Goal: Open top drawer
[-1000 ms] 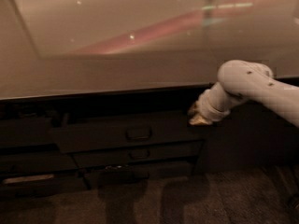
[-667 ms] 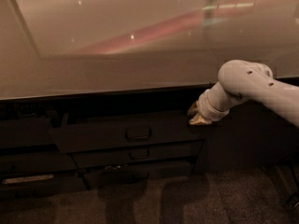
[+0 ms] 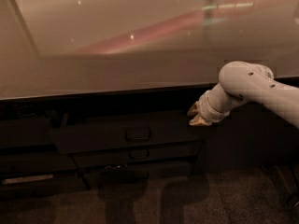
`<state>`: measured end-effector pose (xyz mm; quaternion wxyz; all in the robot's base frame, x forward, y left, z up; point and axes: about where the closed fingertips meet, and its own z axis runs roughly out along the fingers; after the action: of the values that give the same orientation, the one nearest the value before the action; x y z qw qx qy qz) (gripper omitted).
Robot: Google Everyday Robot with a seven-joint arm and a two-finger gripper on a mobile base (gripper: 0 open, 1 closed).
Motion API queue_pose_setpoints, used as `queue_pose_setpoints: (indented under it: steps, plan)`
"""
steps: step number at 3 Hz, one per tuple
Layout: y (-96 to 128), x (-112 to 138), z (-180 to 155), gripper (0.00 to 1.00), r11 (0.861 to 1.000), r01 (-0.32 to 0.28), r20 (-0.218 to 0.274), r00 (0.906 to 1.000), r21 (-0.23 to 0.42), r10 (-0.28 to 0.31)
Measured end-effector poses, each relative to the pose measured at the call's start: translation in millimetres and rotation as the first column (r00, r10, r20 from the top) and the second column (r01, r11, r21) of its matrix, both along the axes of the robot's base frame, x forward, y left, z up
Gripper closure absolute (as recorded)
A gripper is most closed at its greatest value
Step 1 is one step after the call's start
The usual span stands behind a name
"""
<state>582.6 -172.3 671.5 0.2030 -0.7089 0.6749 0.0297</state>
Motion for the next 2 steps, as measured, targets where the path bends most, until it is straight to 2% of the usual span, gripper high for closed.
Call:
queue_pose_setpoints:
  steps: [2]
  plan:
    - [0.6,-7.2,-0.8,1.00,1.000,-0.006,0.000,1.0000,0.004,0.006]
